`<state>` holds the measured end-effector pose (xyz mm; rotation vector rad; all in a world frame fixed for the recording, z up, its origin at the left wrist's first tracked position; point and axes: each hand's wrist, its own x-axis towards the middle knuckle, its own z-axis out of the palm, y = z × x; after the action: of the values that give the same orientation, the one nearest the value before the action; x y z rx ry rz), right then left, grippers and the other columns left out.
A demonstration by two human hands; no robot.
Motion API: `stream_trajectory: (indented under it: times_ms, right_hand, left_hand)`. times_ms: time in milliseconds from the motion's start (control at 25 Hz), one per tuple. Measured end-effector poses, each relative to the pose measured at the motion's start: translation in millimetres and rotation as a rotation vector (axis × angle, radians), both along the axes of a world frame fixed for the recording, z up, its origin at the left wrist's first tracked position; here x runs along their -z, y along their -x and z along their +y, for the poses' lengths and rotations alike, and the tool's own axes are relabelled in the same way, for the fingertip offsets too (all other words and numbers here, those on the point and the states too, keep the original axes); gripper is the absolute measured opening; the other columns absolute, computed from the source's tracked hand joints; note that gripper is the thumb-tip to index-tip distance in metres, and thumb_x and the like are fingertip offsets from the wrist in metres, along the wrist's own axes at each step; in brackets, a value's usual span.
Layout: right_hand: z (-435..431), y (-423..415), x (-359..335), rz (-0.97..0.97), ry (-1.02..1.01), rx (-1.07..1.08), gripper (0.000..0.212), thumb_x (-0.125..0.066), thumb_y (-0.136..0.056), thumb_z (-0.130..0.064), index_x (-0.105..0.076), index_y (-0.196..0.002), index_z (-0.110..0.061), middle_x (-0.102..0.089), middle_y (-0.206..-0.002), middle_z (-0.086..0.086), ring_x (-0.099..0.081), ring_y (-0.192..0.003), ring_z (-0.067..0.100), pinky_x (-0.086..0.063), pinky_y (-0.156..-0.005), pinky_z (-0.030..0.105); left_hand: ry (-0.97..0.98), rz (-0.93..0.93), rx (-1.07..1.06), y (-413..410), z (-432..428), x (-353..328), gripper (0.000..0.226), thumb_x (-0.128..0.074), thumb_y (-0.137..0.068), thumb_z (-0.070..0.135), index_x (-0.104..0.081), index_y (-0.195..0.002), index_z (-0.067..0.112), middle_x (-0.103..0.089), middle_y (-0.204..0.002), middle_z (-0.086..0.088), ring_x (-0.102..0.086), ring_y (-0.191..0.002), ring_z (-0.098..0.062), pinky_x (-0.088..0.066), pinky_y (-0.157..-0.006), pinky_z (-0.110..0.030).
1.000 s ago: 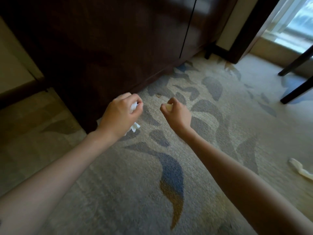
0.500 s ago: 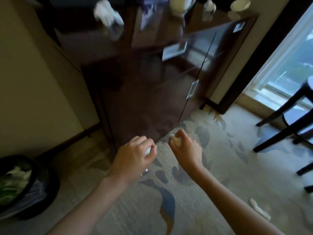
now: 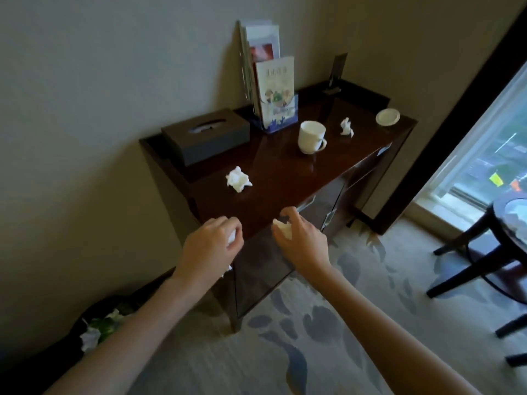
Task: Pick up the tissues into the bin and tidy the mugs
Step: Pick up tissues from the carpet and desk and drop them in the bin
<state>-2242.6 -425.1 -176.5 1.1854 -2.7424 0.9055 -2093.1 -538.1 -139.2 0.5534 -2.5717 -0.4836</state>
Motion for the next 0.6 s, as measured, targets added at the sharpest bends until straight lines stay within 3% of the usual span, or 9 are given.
stream_trajectory:
  times_ms: [160, 240, 440, 600]
  right_hand:
    - [-21, 17, -27, 0.037, 0.036, -0.032, 0.031, -0.046, -0.087, -0.048, -0.048, -0.109, -0.026, -0.063, -0.101, -0.004, -0.060, -0.085, 0.017, -0.039, -0.060, 0.029]
    - [-35, 36, -29, 0.034, 0.014, -0.036, 0.032, -0.047, -0.087, -0.047, -0.050, -0.109, -0.024, -0.062, -0.100, -0.003, -0.058, -0.088, 0.017, -0.036, -0.061, 0.029]
    - [-102, 103, -16, 0.048, -0.088, -0.126, 0.034, -0.048, -0.088, -0.044, -0.050, -0.112, -0.020, -0.061, -0.103, 0.000, -0.056, -0.093, 0.019, -0.035, -0.063, 0.029]
    - [-154, 156, 7, 0.021, -0.141, -0.219, 0.032, -0.047, -0.090, -0.042, -0.051, -0.112, -0.019, -0.062, -0.103, 0.001, -0.057, -0.094, 0.019, -0.041, -0.064, 0.029]
  left_hand:
    - [-0.010, -0.047, -0.114, 12, -29, -23, 0.007, -0.053, -0.088, 0.020, -0.057, -0.091, 0.015, -0.061, -0.083, -0.002, -0.053, -0.070, -0.016, -0.040, -0.051, -0.026]
    - [-0.011, -0.092, -0.146, 27, -41, -20, 0.013, -0.053, -0.089, 0.023, -0.057, -0.097, 0.014, -0.063, -0.087, -0.003, -0.054, -0.073, -0.016, -0.043, -0.053, -0.027]
    - [0.039, -0.191, -0.209, 103, -95, 3, 0.034, -0.056, -0.086, 0.036, -0.051, -0.113, 0.015, -0.061, -0.096, -0.004, -0.060, -0.082, -0.020, -0.049, -0.059, -0.033]
    - [-0.012, -0.346, -0.254, 166, -138, 39, 0.064, -0.057, -0.082, 0.049, -0.034, -0.133, 0.018, -0.050, -0.119, -0.007, -0.056, -0.102, -0.022, -0.048, -0.067, -0.032]
